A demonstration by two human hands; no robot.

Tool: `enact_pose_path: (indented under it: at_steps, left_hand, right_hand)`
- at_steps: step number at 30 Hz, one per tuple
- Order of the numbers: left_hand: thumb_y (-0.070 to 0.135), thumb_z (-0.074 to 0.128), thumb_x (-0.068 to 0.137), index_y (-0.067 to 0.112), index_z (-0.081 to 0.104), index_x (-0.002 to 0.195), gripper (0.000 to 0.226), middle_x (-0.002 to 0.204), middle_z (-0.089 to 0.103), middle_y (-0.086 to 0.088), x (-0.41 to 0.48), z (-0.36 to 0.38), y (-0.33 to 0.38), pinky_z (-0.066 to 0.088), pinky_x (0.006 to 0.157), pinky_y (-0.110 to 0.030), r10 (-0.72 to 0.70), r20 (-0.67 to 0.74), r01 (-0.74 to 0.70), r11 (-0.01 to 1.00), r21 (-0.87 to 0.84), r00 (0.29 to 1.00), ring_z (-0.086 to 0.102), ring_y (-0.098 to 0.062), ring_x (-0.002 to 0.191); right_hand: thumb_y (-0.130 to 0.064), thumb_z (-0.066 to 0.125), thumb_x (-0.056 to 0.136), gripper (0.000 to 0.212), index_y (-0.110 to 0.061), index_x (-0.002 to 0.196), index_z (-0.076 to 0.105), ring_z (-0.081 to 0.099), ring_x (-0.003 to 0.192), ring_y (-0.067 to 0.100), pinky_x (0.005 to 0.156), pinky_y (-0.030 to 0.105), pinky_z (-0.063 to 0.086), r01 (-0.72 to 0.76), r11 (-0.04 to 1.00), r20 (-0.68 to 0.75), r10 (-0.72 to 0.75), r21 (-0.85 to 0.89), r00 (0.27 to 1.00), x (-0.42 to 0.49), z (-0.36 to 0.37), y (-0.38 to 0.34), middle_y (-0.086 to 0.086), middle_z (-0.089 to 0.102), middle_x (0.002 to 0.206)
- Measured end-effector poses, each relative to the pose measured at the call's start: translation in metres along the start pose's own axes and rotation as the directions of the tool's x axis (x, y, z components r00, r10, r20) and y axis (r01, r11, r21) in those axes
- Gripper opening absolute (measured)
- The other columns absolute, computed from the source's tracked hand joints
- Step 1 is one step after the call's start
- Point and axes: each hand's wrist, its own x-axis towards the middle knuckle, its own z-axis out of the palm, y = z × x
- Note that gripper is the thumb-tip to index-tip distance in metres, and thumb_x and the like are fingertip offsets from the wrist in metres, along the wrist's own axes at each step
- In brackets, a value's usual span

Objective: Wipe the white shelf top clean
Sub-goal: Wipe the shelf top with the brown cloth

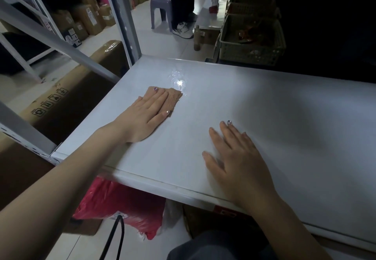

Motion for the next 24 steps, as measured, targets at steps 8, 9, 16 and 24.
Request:
enact_pose_path:
  at_steps: [8, 9, 16, 24]
  left_hand:
    - [0.028, 0.020, 0.101, 0.012, 0.003, 0.148, 0.052, 0.156, 0.000, 0.004, 0.026, -0.007, 0.004, 0.000, 0.113, -0.036, -0.018, 0.005, 0.018, 1.000, 0.003, 1.000, -0.007, -0.010, 0.142]
    - [0.029, 0.021, 0.101, 0.012, 0.003, 0.148, 0.052, 0.156, 0.000, 0.003, 0.030, -0.007, 0.003, 0.000, 0.113, -0.036, -0.021, 0.003, 0.021, 1.000, 0.004, 1.000, -0.007, -0.011, 0.142]
    - [0.032, 0.022, 0.101, 0.012, 0.004, 0.148, 0.054, 0.157, 0.000, 0.001, 0.061, -0.006, -0.005, 0.001, 0.113, -0.039, -0.044, -0.011, 0.044, 0.999, 0.006, 0.999, -0.008, -0.014, 0.143]
    - [0.034, 0.020, 0.101, 0.014, 0.004, 0.148, 0.054, 0.157, -0.001, 0.001, 0.097, -0.010, -0.011, -0.001, 0.113, -0.039, -0.062, -0.021, 0.063, 0.997, 0.036, 0.998, -0.008, -0.016, 0.143]
  right_hand:
    - [-0.057, 0.002, 0.080, 0.076, -0.027, 0.147, 0.023, 0.007, 0.144, 0.013, 0.106, 0.023, -0.011, 0.011, 0.999, -0.043, -0.010, 0.033, 0.999, 0.000, 0.002, -0.001, -0.001, 0.014, 0.156]
    - [-0.057, 0.002, 0.080, 0.076, -0.027, 0.147, 0.023, 0.007, 0.144, 0.013, 0.106, 0.023, -0.010, 0.014, 0.999, -0.038, -0.013, 0.035, 0.999, 0.000, 0.002, 0.000, -0.001, 0.014, 0.156]
    - [-0.046, 0.032, 0.087, 0.057, -0.017, 0.128, 0.057, 0.048, 0.127, 0.024, 0.104, 0.047, 0.022, -0.030, 0.998, -0.117, 0.024, -0.054, 0.993, 0.002, 0.010, 0.002, 0.010, 0.052, 0.136]
    - [-0.046, 0.036, 0.086, 0.055, -0.017, 0.129, 0.056, 0.047, 0.128, 0.024, 0.105, 0.033, 0.020, -0.025, 0.999, -0.165, 0.021, -0.022, 0.986, 0.002, 0.014, 0.002, 0.010, 0.052, 0.136]
